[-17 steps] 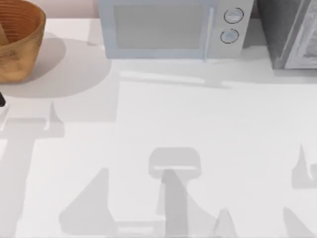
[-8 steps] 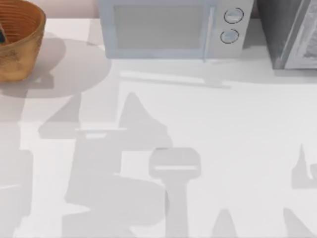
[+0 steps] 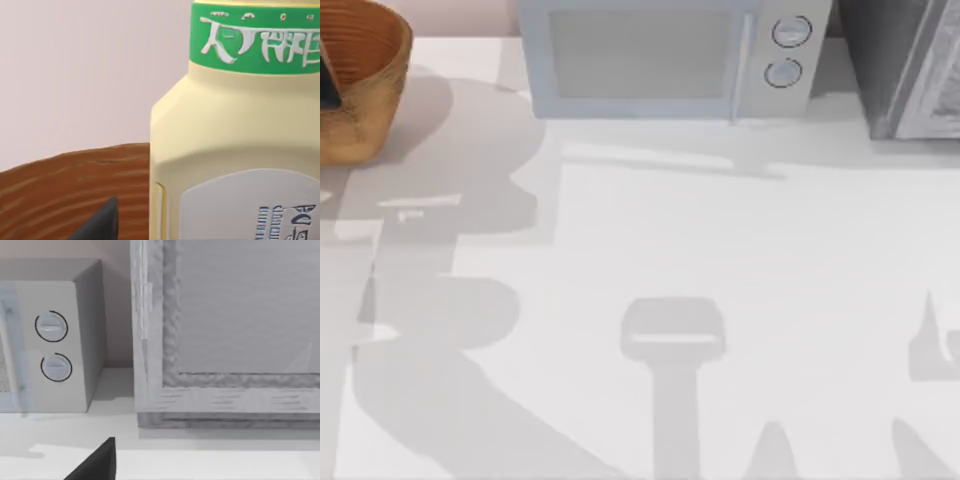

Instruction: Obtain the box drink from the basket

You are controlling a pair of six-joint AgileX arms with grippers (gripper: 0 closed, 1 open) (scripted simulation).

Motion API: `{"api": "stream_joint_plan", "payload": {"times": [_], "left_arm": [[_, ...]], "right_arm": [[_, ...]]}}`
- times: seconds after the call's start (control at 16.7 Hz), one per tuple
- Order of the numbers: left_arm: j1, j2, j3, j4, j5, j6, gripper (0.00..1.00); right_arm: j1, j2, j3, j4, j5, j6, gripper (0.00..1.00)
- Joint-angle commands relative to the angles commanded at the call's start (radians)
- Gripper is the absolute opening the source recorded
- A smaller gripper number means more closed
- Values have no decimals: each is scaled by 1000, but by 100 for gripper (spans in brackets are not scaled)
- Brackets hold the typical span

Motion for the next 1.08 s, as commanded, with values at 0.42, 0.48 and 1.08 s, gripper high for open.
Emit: {"api": "stream_joint_plan", "payload": {"times": [0.42, 0.48, 1.08], "left_arm": [[0, 14, 12, 20, 1, 6, 100], [-1, 17, 14, 17, 0, 5, 100], [-27, 153, 238, -87, -25, -2, 100]], "right_arm": [[0, 0, 0, 0, 0, 0, 100], [0, 0, 0, 0, 0, 0, 100], [0, 0, 0, 0, 0, 0, 100]]}}
